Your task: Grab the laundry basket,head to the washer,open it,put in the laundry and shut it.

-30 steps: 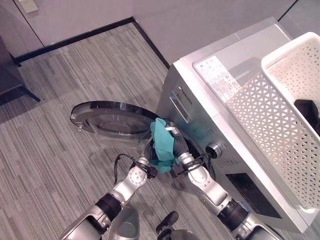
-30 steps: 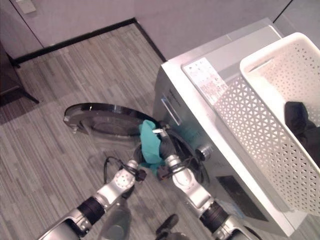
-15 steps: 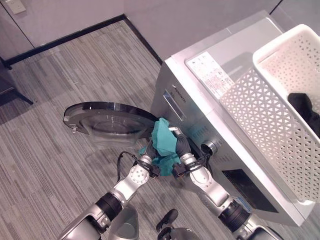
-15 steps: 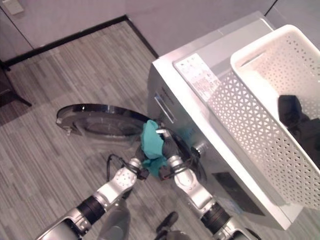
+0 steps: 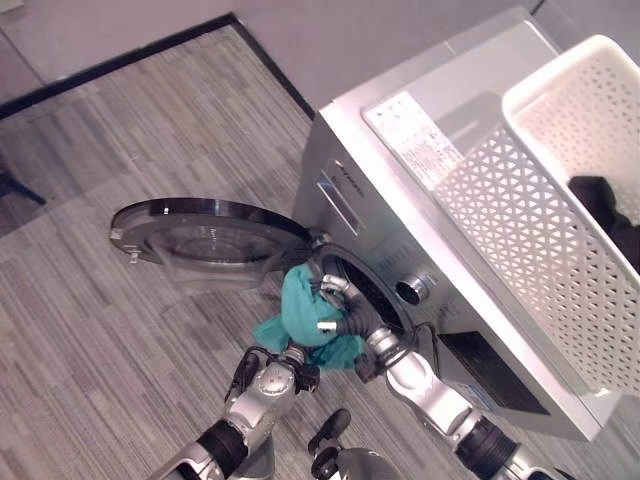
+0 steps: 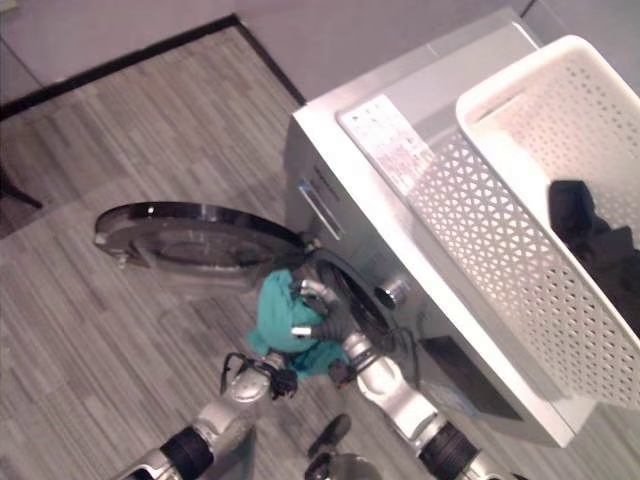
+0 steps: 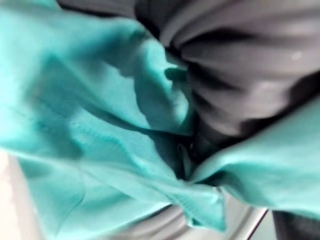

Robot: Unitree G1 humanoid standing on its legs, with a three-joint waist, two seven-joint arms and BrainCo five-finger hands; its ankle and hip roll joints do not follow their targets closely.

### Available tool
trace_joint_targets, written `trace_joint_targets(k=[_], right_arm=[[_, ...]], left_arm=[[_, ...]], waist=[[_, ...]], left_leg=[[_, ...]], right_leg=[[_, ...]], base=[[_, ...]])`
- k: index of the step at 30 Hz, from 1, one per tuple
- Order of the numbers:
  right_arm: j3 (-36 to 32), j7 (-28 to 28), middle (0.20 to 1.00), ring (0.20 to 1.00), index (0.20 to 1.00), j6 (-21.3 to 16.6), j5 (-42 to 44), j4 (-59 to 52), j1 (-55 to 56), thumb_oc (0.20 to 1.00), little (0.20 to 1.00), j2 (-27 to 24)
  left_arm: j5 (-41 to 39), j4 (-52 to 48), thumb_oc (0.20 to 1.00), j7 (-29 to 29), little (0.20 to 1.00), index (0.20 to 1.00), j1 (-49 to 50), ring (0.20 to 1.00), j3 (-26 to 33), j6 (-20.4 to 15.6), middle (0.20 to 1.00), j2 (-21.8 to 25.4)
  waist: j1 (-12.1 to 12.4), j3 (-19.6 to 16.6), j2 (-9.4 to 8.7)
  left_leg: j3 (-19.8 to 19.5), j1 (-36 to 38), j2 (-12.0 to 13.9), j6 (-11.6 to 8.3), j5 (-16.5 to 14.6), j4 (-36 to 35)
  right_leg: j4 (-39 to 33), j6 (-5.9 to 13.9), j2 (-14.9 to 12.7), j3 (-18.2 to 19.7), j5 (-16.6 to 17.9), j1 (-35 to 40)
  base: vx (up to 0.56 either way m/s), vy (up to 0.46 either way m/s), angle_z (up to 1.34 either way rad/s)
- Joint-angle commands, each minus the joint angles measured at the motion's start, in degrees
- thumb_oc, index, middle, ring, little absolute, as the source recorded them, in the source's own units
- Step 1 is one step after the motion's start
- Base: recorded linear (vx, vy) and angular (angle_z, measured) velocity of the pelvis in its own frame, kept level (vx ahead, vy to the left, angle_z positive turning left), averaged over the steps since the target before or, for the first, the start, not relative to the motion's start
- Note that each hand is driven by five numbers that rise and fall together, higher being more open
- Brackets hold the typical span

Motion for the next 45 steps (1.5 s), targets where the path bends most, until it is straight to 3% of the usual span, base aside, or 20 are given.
trace_joint_targets(k=[1,4,7,10,14,21,24,26,30,31,33,35,37,45], right_arm=[[-1.98,0.91,1.0,1.0,1.0,-3.99,-8.6,-9.73,5.39,1.0,1.0,-6.15],[-4.12,1.36,1.0,1.0,1.0,-4.32,-13.05,-12.96,9.01,1.0,1.0,-9.97],[-10.79,2.38,1.0,1.0,1.0,-6.26,-19.29,-19.1,19.19,1.0,1.0,-17.01],[-15.28,2.73,1.0,1.0,1.0,-6.34,-18.64,-18.13,27.12,1.0,1.0,-17.84],[-18.27,1.36,1.0,1.0,1.0,-6.02,-23.9,-13.62,35.65,1.0,1.0,-16.72],[-18.83,-1.57,1.0,1.0,1.0,-3.19,-26.77,7.05,38.21,1.0,1.0,-8.65],[-18.2,-1.39,1.0,1.0,1.0,-1.22,-27.38,17.49,37.16,1.0,1.0,-4.66],[-18.05,-2.54,1.0,1.0,1.0,1.41,-24.45,34.3,33.36,1.0,1.0,2.33],[-18.04,-2.55,1.0,1.0,1.0,1.41,-24.45,34.32,33.35,1.0,1.0,2.34],[-19.64,-3.15,1.0,1.0,1.0,4.32,-16.23,52.68,28.08,1.0,1.0,10.32],[-19.79,-3.53,1.0,1.0,1.0,4.19,-14.67,53.54,26.7,1.0,1.0,10.99],[-18.66,-4.51,1.0,1.0,1.0,4.57,-11.06,53.43,22.32,1.0,1.0,11.55],[-18.03,-5.22,1.0,1.0,1.0,4.57,-9.5,51.78,19.27,1.0,1.0,11.42],[-15.71,-9.89,1.0,1.0,1.0,5.0,-4.36,51.86,5.32,1.0,1.0,11.8]], left_arm=[[5.45,-0.22,0.2,1.99,0.2,0.2,-3.36,0.2,5.06,-5.56,0.2,-0.41],[5.58,0.1,0.2,2.12,0.2,0.2,-2.57,0.2,7.17,-5.77,0.2,0.43],[7.1,2.15,0.2,1.16,0.2,0.2,-0.02,0.2,10.99,-7.55,0.2,2.84],[7.28,4.02,0.2,1.84,0.2,0.2,0.89,0.2,12.58,-8.21,0.2,3.92],[6.87,3.03,0.2,2.2,0.2,0.2,3.16,0.2,14.13,-9.53,0.2,5.1],[5.49,1.18,0.2,2.12,0.2,0.2,5.55,0.2,16.19,-10.58,0.2,6.49],[5.2,0.27,0.2,0.58,0.2,0.2,6.54,0.2,15.92,-10.68,0.2,6.85],[4.48,0.09,0.2,-1.82,0.2,0.2,6.8,0.2,13.78,-10.05,0.2,6.01],[4.48,0.09,0.2,-1.82,0.2,0.2,6.79,0.2,13.78,-10.05,0.2,6.02],[2.4,2.72,0.2,-4.95,0.2,0.2,6.37,0.2,10.71,-8.17,0.2,2.81],[1.2,2.81,0.2,-5.12,0.2,0.2,5.87,0.2,10.45,-8.06,0.2,2.25],[-3.14,3.88,0.2,-4.75,0.2,0.2,3.36,0.2,9.07,-8.18,0.2,-0.49],[-4.94,4.54,0.2,-4.12,0.2,0.2,1.28,0.2,8.34,-8.42,0.2,-2.0],[-9.37,6.71,0.2,-0.6,0.2,0.2,-10.09,0.2,6.34,-9.83,0.2,-6.23]], waist=[[-0.48,-1.87,-0.29],[-1.41,-2.3,-0.77],[-4.0,-3.47,-3.0],[-6.26,-4.54,-4.74],[-7.73,-5.52,-5.78],[-9.41,-5.55,-5.43],[-8.96,-4.91,-4.64],[-7.4,-4.0,-2.86],[-7.4,-3.99,-2.87],[-5.69,-2.84,0.81],[-5.51,-2.05,1.41],[-4.87,1.2,3.24],[-4.85,3.19,3.93],[-5.11,11.14,4.67]], left_leg=[[3.55,0.61,4.28,-1.39,0.15,-4.76],[3.94,0.95,4.56,-1.41,-0.11,-4.76],[5.21,1.7,4.75,-1.02,0.31,-4.76],[6.38,2.81,5.31,-0.99,-0.14,-4.76],[7.14,3.66,5.62,-0.97,-0.59,-4.76],[8.95,4.67,5.6,-0.1,-0.91,-4.76],[9.73,5.24,5.2,0.45,-1.11,-4.76],[9.13,4.85,4.2,0.92,-0.9,-4.76],[9.13,4.85,4.2,0.92,-0.9,-4.76],[7.55,3.15,2.37,1.1,-0.24,-4.76],[7.12,2.53,2.04,1.13,0.06,-4.76],[6.66,1.25,1.95,0.61,0.02,-4.76],[6.84,0.01,1.88,0.48,0.69,-4.76],[7.77,-6.51,2.45,0.18,3.23,-4.17]], right_leg=[[3.92,1.89,-2.33,0.23,-2.22,0.49],[3.9,2.03,-2.28,0.76,-2.17,0.43],[3.85,1.92,-2.46,1.15,-1.07,-0.05],[3.77,1.95,-1.96,2.7,-0.92,-0.12],[3.34,2.0,-1.46,4.07,-0.9,0.03],[2.73,2.62,-1.73,6.62,0.17,-0.41],[2.62,2.75,-2.11,7.87,0.6,-0.56],[2.5,2.74,-2.87,7.46,0.73,-0.38],[2.5,2.74,-2.87,7.46,0.73,-0.37],[2.78,2.69,-4.35,6.15,0.63,-0.5],[2.99,2.66,-4.65,5.78,0.62,-0.75],[3.95,2.7,-4.8,6.24,-0.03,-1.99],[4.23,2.57,-4.9,6.34,0.36,-3.39],[7.2,1.98,-5.44,8.49,1.05,-11.89]], base=[[-0.01,0.011,-0.22],[-0.02,0.018,-0.13],[0.0,0.009,-0.17],[-0.01,0.012,-0.14],[0.01,-0.005,-0.29],[-0.03,0.036,-0.19],[-0.03,0.044,-0.23],[-0.03,0.046,-0.23],[-0.01,0.017,0.0],[-0.05,0.06,-0.02],[-0.04,0.016,0.12],[-0.1,-0.044,0.52],[-0.16,-0.021,0.17],[-0.15,-0.017,-0.07]])
